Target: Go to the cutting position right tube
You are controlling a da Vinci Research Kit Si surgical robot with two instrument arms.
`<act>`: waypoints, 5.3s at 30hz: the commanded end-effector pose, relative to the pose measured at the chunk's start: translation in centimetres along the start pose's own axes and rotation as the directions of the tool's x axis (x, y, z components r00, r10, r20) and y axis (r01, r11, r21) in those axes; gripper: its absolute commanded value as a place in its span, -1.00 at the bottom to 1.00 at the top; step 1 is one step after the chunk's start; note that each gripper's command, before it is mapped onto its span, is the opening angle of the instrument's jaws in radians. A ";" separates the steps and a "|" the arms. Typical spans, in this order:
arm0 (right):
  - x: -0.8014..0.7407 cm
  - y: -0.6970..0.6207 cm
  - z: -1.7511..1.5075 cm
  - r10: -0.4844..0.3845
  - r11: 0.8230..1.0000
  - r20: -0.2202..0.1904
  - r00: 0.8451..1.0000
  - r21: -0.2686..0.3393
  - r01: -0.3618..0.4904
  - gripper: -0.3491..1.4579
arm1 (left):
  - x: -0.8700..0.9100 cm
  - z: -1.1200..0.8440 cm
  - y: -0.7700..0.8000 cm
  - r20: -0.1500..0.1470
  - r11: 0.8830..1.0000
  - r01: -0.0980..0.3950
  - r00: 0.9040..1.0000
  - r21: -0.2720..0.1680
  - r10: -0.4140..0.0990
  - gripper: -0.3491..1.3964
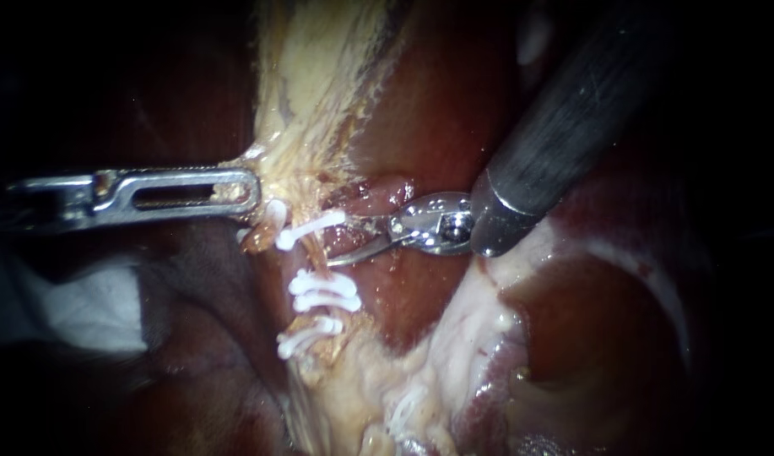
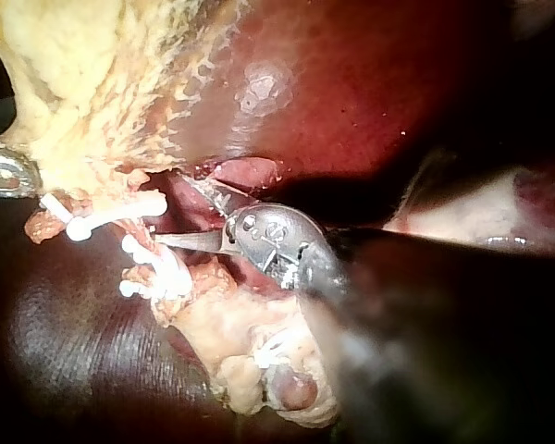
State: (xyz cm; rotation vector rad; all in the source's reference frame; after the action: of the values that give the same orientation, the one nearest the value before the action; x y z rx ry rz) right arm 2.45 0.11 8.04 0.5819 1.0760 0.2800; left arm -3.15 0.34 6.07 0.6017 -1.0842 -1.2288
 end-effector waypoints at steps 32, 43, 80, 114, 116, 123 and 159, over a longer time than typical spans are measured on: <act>0.12 -0.04 -0.38 0.012 1.000 -0.006 1.000 0.005 -0.012 0.76 | 0.00 -0.01 -0.01 0.000 1.000 0.000 1.000 0.000 0.000 -1.00; 0.16 -0.17 -0.67 0.019 1.000 -0.014 1.000 0.018 -0.019 0.78 | 0.00 -0.01 -0.01 -0.002 1.000 0.000 1.000 0.003 0.000 -1.00; 0.10 -0.41 -0.02 0.065 0.987 0.003 0.998 0.144 -0.065 0.76 | 0.00 -0.02 -0.06 -0.001 1.000 0.001 1.000 0.001 -0.001 -1.00; 0.28 -0.58 0.08 0.103 0.967 -0.052 0.993 0.240 -0.088 0.76 | -0.03 -0.05 0.00 -0.004 1.000 0.002 1.000 0.005 -0.001 -1.00; 0.30 -0.58 0.10 0.103 0.966 -0.051 0.993 0.243 -0.088 0.76 | -0.03 -0.05 0.00 -0.004 1.000 0.001 1.000 0.005 -0.001 -1.00; 0.36 -0.58 0.21 0.105 0.964 -0.065 0.992 0.251 -0.086 0.76 | -0.02 -0.03 0.00 -0.002 1.000 0.001 1.000 0.003 -0.001 -1.00; 0.47 -0.56 0.44 0.117 0.963 -0.090 0.989 0.255 -0.090 0.74 | -0.01 0.00 -0.02 -0.001 1.000 0.001 1.000 0.001 -0.001 -1.00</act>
State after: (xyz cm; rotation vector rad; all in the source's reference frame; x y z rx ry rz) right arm 3.02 -0.26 7.53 0.8592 1.1924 0.2700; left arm -3.16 0.34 6.05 0.6041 -1.0839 -1.2290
